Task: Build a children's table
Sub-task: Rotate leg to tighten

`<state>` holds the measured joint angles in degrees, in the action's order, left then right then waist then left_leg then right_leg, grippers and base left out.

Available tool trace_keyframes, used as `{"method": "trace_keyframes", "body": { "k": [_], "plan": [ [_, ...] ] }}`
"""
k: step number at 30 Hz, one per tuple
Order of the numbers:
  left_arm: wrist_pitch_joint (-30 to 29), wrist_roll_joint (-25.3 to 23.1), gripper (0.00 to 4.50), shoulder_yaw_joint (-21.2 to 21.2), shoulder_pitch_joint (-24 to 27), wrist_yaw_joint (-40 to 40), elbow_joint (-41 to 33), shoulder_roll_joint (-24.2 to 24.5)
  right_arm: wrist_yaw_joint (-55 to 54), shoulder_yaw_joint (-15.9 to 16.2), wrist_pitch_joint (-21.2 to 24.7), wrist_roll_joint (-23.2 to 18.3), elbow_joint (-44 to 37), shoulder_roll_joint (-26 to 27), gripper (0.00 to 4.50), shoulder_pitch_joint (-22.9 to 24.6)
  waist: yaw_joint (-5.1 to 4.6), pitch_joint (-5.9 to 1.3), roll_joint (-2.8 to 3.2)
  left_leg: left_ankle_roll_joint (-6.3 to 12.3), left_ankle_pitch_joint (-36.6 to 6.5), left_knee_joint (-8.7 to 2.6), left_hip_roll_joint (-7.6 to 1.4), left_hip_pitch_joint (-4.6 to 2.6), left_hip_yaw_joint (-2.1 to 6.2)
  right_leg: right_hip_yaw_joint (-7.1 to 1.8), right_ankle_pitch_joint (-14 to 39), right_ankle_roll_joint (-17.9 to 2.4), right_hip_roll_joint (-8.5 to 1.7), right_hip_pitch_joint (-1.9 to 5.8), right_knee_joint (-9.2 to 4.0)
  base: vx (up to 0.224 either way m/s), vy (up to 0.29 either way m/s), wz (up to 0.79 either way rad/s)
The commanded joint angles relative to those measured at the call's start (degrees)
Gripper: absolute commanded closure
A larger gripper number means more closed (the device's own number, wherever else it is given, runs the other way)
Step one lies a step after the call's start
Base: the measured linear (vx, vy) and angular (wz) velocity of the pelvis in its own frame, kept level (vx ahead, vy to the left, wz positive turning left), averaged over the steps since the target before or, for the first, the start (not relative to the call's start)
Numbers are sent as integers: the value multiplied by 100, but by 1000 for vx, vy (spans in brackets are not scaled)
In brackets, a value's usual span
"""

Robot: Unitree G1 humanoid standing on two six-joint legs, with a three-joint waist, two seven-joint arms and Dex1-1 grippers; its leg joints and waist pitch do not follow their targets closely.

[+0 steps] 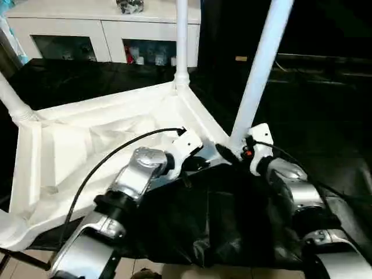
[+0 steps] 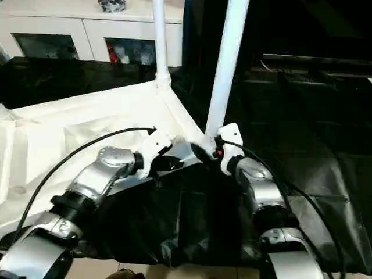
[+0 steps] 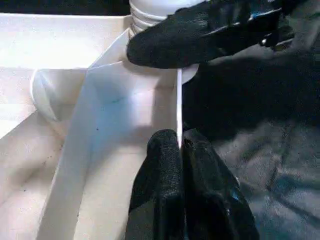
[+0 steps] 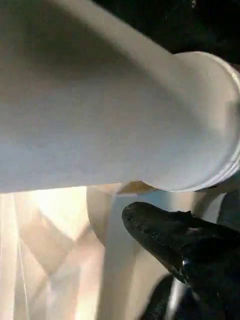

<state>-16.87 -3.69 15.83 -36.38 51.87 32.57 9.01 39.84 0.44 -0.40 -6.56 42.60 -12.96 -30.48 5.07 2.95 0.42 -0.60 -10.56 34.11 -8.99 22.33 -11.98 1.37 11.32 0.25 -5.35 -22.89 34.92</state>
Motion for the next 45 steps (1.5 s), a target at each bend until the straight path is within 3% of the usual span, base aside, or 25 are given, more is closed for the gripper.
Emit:
{"method": "trace_keyframes", "body": {
  "k": [1, 10, 17, 26, 30, 33, 35, 38, 39, 45],
  "plan": [
    [305, 309, 450, 70, 43, 361, -264, -37, 525, 240, -7, -57, -207, 0, 52, 124, 1, -344, -76, 355, -1197, -448, -420, -127, 209, -170, 813, -1409, -366, 212, -422, 0, 0, 0],
    [394, 643, 450, 143, 310, 1437, -757, 413, 2163, 657, 301, -433, -1240, -546, 52, 717, 44, -321, -71, 331, -1399, -478, -455, -146, 209, -169, 1140, -1404, -364, 189, -440, 0, 0, 0],
    [130, 803, 450, 262, 471, 2175, -1121, 798, 3107, 917, 741, -607, -1941, -1056, 121, 1052, 101, -314, -62, 285, -1418, -488, -470, -153, 203, -177, 1195, -1391, -356, 168, -434, 0, 0, 0],
    [89, 804, 450, 279, 505, 2256, -1207, 837, 3270, 1031, 895, -581, -2130, -1157, 174, 1122, 128, -324, -67, 254, -1320, -474, -454, -153, 204, -177, 1057, -1416, -366, 173, -422, 0, 0, 0],
    [135, 640, 450, 207, 404, 1729, -1012, 583, 2672, 893, 791, -421, -1807, -887, 176, 1033, 116, -321, -62, 225, -1360, -477, -453, -156, 206, -179, 1125, -1421, -368, 160, -431, 0, 0, 0],
    [118, 514, 450, 170, 312, 1360, -835, 440, 2107, 752, 638, -303, -1494, -689, 176, 899, 69, -312, -70, 72, -1537, -490, -437, -171, 221, -183, 1480, -1348, -384, 151, -473, 0, 0, 0],
    [-46, 282, 450, 47, 74, 491, -378, 125, 686, 434, 404, -51, -751, -282, 176, 534, 22, -310, -72, 15, -1534, -493, -428, -163, 223, -184, 1500, -1330, -378, 144, -475, 0, 0, 0],
    [-141, 189, 450, -143, -151, -344, 1, -212, -257, 136, 481, -116, -257, 110, 177, 249, -40, -318, -79, -75, -1535, -493, -407, -150, 241, -176, 1643, -1268, -384, 163, -485, 0, 0, 0],
    [-144, 186, 450, -152, -161, -383, 15, -228, -293, 124, 484, -121, -240, 127, 177, 238, -36, -325, -75, -59, -1543, -484, -403, -179, 227, -180, 1573, -1263, -372, 141, -495, 0, 0, 0],
    [-36, 142, 450, -238, -309, -860, 201, -527, -918, 38, 254, 10, 340, 475, 177, -99, -2, -375, -76, 291, -913, -419, -389, -116, 205, -161, 510, -1426, -362, 222, -390, 0, 0, 0]
  ]
}}
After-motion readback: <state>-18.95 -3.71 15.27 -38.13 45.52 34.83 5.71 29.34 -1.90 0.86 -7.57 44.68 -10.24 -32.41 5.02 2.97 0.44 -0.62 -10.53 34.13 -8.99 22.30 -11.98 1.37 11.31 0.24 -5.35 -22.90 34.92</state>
